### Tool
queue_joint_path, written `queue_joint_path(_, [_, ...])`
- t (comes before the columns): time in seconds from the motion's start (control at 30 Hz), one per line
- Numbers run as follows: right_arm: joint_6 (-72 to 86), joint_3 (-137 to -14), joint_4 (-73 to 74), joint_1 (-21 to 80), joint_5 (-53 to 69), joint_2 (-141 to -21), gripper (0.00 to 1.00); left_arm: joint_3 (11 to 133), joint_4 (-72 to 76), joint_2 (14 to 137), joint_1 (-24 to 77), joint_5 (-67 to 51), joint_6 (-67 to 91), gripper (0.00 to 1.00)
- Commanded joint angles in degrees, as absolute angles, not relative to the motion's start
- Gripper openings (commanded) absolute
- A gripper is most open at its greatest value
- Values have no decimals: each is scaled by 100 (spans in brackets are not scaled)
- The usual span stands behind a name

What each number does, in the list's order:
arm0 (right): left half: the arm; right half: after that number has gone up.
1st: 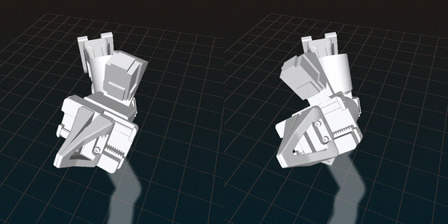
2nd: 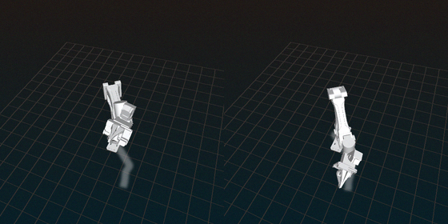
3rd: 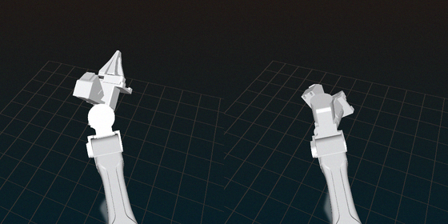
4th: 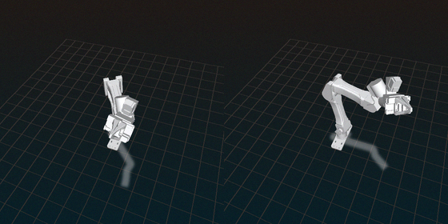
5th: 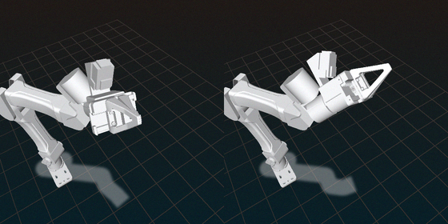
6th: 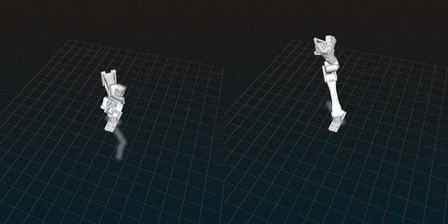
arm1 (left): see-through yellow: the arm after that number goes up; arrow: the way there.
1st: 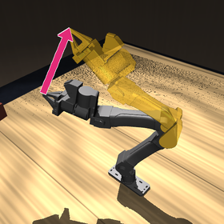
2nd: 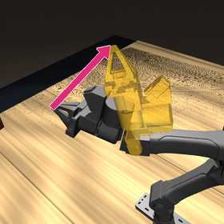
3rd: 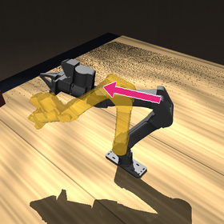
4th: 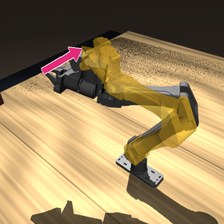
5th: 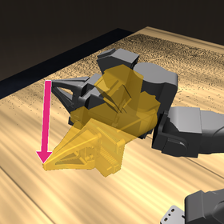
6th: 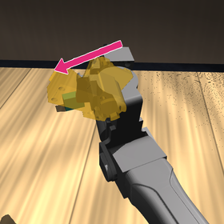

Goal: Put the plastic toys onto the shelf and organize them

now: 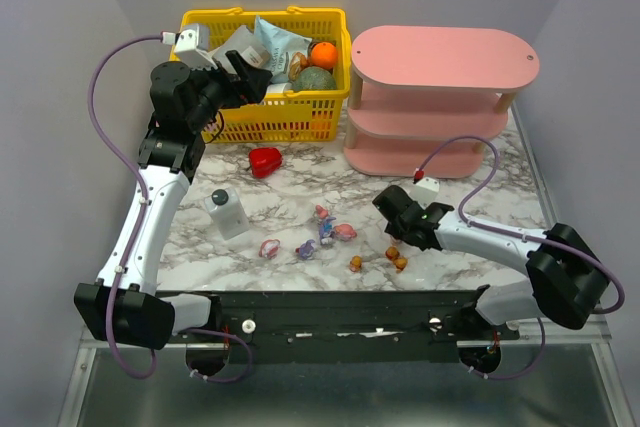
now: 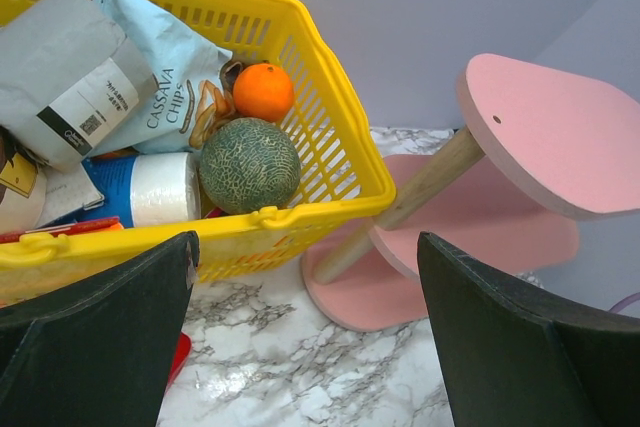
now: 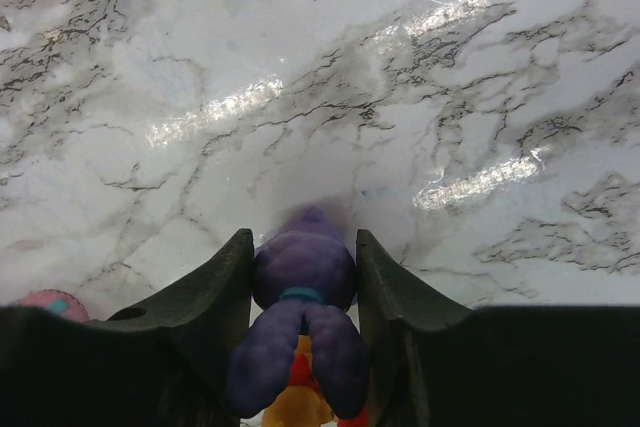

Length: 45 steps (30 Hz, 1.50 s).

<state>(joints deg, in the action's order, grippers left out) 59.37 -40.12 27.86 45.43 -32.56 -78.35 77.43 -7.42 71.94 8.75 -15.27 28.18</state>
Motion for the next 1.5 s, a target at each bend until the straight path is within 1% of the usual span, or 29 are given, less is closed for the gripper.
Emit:
queue_joint_path(0.0, [5872, -4148, 2654, 4597, -3595, -7840, 35, 7682, -756, 7172, 914, -1512, 2707, 99])
queue_joint_path(0.03, [5854, -4148, 2654, 4588, -3603, -7805, 28, 7673, -756, 7163, 914, -1503, 2698, 99])
queue_joint_path(0.1, [5758, -4166, 2654, 4588, -3612, -7761, 21, 7664, -756, 7154, 914, -1503, 2698, 99])
queue_joint_path(0.13, [5722, -4175, 2646, 4597, -3621, -7735, 14, 7664, -756, 7146, 914, -1486, 2690, 99])
queue_joint_path(0.23, [5424, -4297, 2707, 4588, -3586, -7480, 6, 7734, -870, 7119, 914, -1389, 2681, 99])
queue_joint_path(0.27, [5318, -4359, 2742, 4579, -3577, -7279, 5, 7769, -922, 7110, 914, -1345, 2672, 99])
queue_joint_path(0.4, [4713, -4912, 3172, 4518, -3691, -6831, 3, 7910, -1160, 7014, 914, -1231, 2593, 99])
queue_joint_path(0.57, [3877, -5973, 3612, 4263, -3552, -6443, 3, 7919, -1380, 6873, 914, -1213, 2566, 99])
queue_joint_path(0.63, [3464, -6379, 3822, 4071, -3437, -6434, 2, 7928, -1450, 6847, 914, -1213, 2566, 99])
queue_joint_path(0.67, [3341, -6772, 3902, 3974, -3280, -6451, 2, 7945, -1485, 6847, 914, -1213, 2584, 99])
queue_joint_path(0.77, [2902, -7293, 4139, 3674, -3042, -6504, 3, 8077, -1626, 6899, 914, -1257, 2619, 99])
queue_joint_path(0.8, [2578, -7591, 4148, 3613, -2919, -6539, 2, 8095, -1643, 6926, 914, -1292, 2619, 99])
queue_joint_path(0.9, [2260, -8241, 4525, 3358, -2690, -6758, 3, 8165, -1714, 6978, 914, -1353, 2628, 99])
queue_joint_path(1.27, [1547, -9122, 4939, 2690, -2303, -6943, 4, 8569, -2258, 7295, 914, -1626, 2645, 99])
queue_joint_path(1.37, [1494, -9167, 5089, 2470, -2180, -7057, 4, 8587, -2311, 7356, 914, -1705, 2672, 99])
queue_joint_path(1.47, [1442, -8957, 5010, 2180, -2075, -7023, 3, 8578, -2320, 7348, 914, -1767, 2681, 99])
